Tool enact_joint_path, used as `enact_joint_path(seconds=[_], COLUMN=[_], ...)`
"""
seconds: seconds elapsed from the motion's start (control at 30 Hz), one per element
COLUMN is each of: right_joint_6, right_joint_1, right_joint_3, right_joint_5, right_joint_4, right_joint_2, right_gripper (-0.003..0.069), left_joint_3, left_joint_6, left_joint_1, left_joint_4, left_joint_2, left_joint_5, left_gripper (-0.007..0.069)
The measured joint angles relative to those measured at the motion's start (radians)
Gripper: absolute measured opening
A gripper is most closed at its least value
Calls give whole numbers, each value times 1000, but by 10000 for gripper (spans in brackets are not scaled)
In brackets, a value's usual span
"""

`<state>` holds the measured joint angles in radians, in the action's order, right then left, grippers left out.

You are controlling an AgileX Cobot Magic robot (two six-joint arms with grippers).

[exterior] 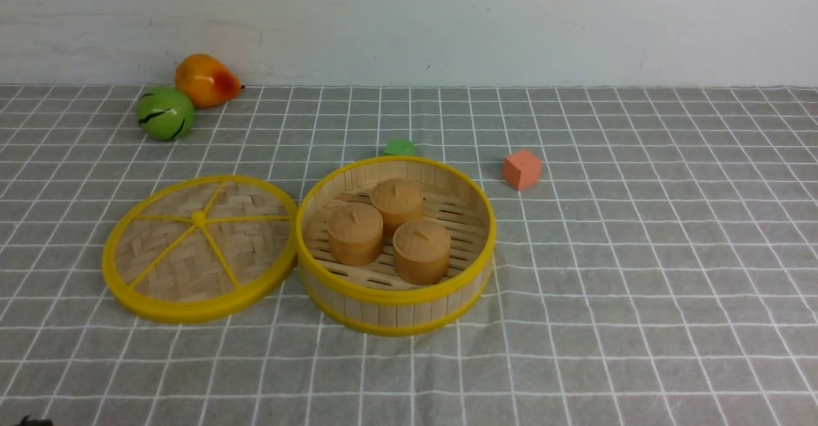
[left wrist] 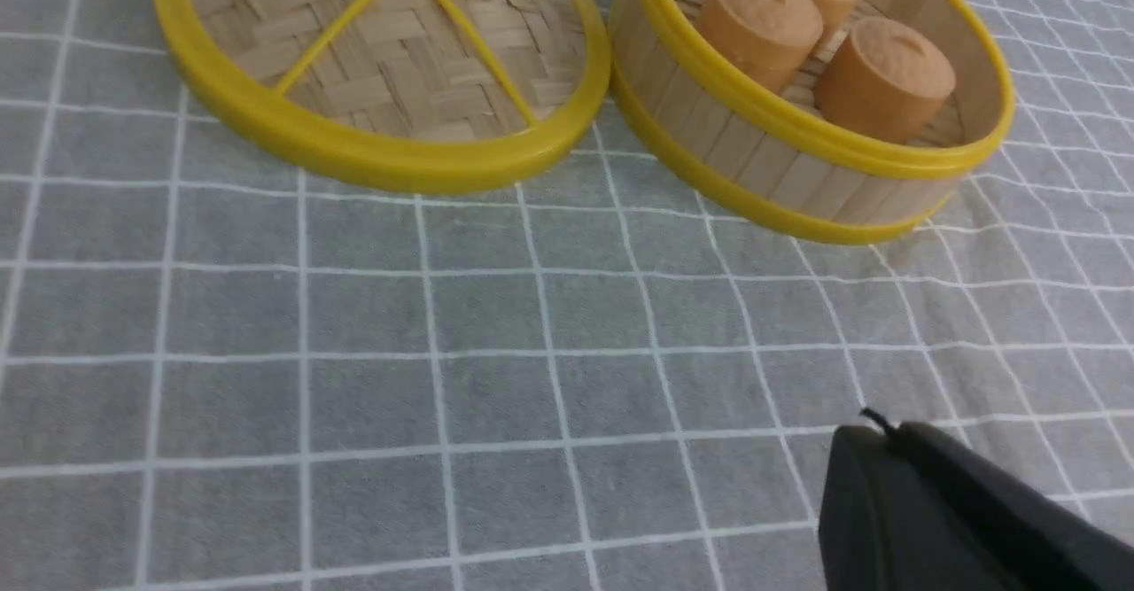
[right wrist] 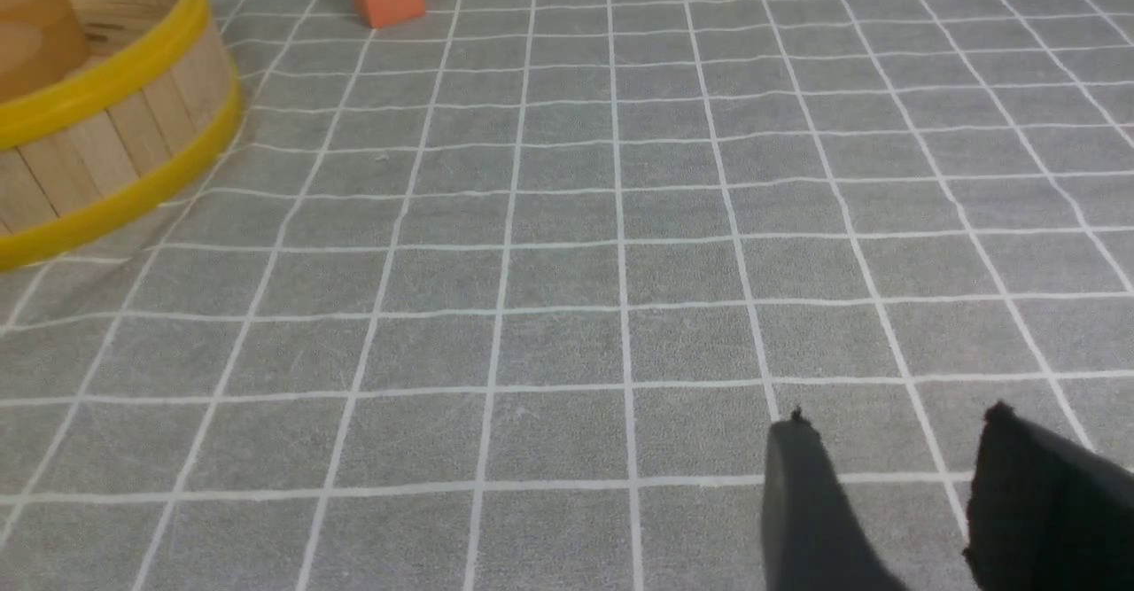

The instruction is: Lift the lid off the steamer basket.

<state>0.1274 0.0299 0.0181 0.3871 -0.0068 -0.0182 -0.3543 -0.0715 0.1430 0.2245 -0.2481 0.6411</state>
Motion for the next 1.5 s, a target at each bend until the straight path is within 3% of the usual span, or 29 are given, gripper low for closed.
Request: enact_joint_path(seconds=[0.37,0.43,0.57,0.67,0.9,1.07,1.3,1.5], right_joint_6=[0,0,0,0,0,0,0,0], right_joint_1=[0,0,0,0,0,0,0,0], right_joint_3=[0,0,0,0,0,0,0,0], right_joint_5=[0,0,0,0,0,0,0,0], right_joint_4=[0,0,0,0,0,0,0,0], right_joint_2=[0,0,0,0,0,0,0,0], right_gripper=[243,244,244,244,244,244,244,244], left_joint_3=[195,274,340,369,384,384,384,384], left_joint_6=[-46,-129,-246,-255,-126,-115,-86,-79], left_joint_1=[23,23,23,23,23,18,-97,-104], left_joint_4=[-80,-143,-224,-236,-224,-224,-181,-172], left_joint_2=[145,181,215,224,227,227,251,259], left_joint_5=[-338,-376,-309,-269,-263,-263,-264,-265], left_gripper=[-13,-13,-13,-13,-13,-13,-13,-13])
